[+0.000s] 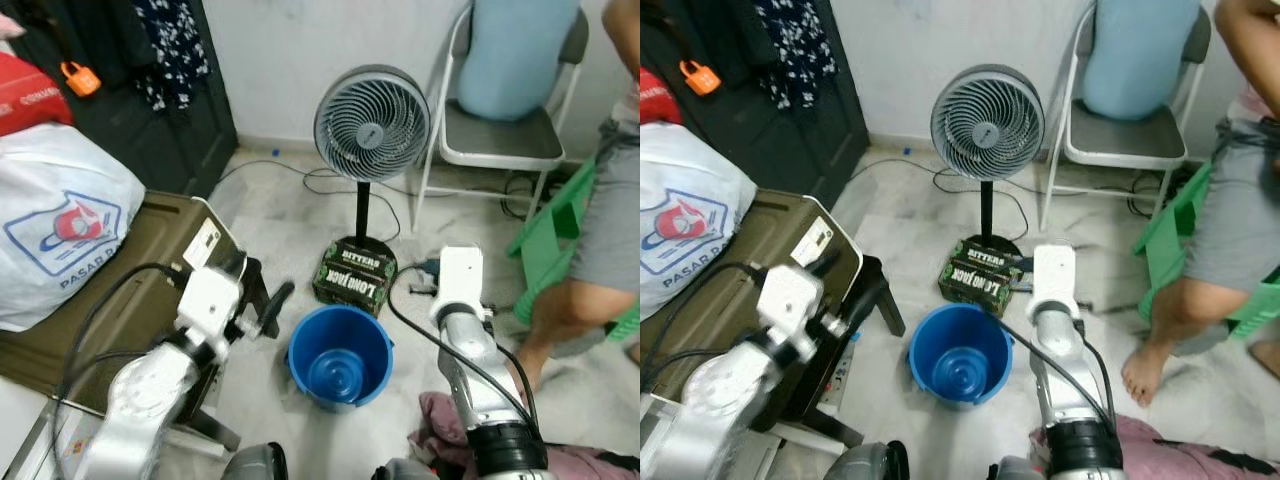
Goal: Clean up the room
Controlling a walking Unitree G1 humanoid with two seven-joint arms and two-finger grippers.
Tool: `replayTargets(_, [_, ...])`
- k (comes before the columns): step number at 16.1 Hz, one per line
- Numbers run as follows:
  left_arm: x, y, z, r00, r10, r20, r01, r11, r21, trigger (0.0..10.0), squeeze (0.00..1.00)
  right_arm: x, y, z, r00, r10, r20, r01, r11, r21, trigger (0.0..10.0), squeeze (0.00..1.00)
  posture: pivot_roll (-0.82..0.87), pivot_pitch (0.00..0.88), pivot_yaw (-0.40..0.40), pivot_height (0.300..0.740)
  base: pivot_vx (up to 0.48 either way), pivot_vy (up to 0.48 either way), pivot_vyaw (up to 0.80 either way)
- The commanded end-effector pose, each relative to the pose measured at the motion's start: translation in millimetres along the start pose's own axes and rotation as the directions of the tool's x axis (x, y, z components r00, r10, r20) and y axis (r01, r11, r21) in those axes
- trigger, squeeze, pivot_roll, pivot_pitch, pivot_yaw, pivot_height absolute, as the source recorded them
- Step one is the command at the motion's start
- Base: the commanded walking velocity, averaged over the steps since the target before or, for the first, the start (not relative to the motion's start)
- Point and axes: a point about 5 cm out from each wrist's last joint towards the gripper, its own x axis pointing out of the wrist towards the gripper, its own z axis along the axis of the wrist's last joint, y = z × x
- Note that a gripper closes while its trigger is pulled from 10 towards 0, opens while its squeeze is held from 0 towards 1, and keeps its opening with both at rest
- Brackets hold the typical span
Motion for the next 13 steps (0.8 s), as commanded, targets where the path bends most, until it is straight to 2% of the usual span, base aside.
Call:
replayTargets(1, [-2.8,-0.1,7.3,1.0,-0.026,0.009,0.025,0.999,0.034,10.0,0.0,1.4,4.3,1.4,1.0,0.002,-0.012,-0.002,1.0,-0.004,10.0,0.0,0.0,0.16,0.086,0.74,0.0,0.0,0.0])
replayTargets(5, [-23.8,8.8,12.7,0.998,-0.038,-0.049,0.041,0.997,0.063,10.0,0.0,2.5,12.4,0.5,0.999,0.024,-0.03,-0.024,1.0,0.006,10.0,0.0,0.05,0.245,0.153,0.74,0.0,0.0,0.0])
replayTargets(7, [-36.5,9.3,14.9,0.995,-0.06,-0.085,0.066,0.995,0.071,10.0,0.0,4.0,36.1,7.4,0.996,0.082,-0.021,-0.082,0.996,0.017,10.0,0.0,0.1,0.274,0.177,0.74,0.0,0.0,0.0])
replayTargets(8, [-40.8,9.0,18.7,0.993,-0.064,-0.097,0.071,0.995,0.073,10.0,0.0,5.7,56.6,13.0,0.992,0.128,-0.016,-0.128,0.992,0.021,10.0,0.0,0.13,0.282,0.183,0.74,0.0,0.0,0.0])
replayTargets(9, [-41.3,9.1,19.6,0.993,-0.064,-0.099,0.072,0.995,0.075,10.0,0.0,6.5,63.0,14.8,0.989,0.145,-0.014,-0.144,0.989,0.018,10.0,0.0,0.13,0.282,0.183,0.74,0.0,0.0,0.0])
replayTargets(10, [-46.0,11.8,22.1,0.992,-0.056,-0.113,0.066,0.994,0.084,10.0,0.0,7.4,86.2,21.0,0.98,0.2,-0.007,-0.2,0.98,0.015,10.0,0.0,0.15,0.289,0.185,0.74,0.0,0.0,0.0])
replayTargets(11, [-46.9,12.3,22.3,0.992,-0.054,-0.117,0.065,0.994,0.087,10.0,0.0,7.8,90.7,22.1,0.978,0.21,-0.007,-0.21,0.978,0.012,10.0,0.0,0.15,0.289,0.185,0.74,0.0,0.0,0.0])
replayTargets(13, [-52.8,15.2,23.8,0.989,-0.057,-0.135,0.071,0.992,0.1,10.0,0.0,6.2,120.2,28.9,0.964,0.266,-0.017,-0.266,0.964,0.014,10.0,0.0,0.18,0.292,0.184,0.74,0.0,0.0,0.0])
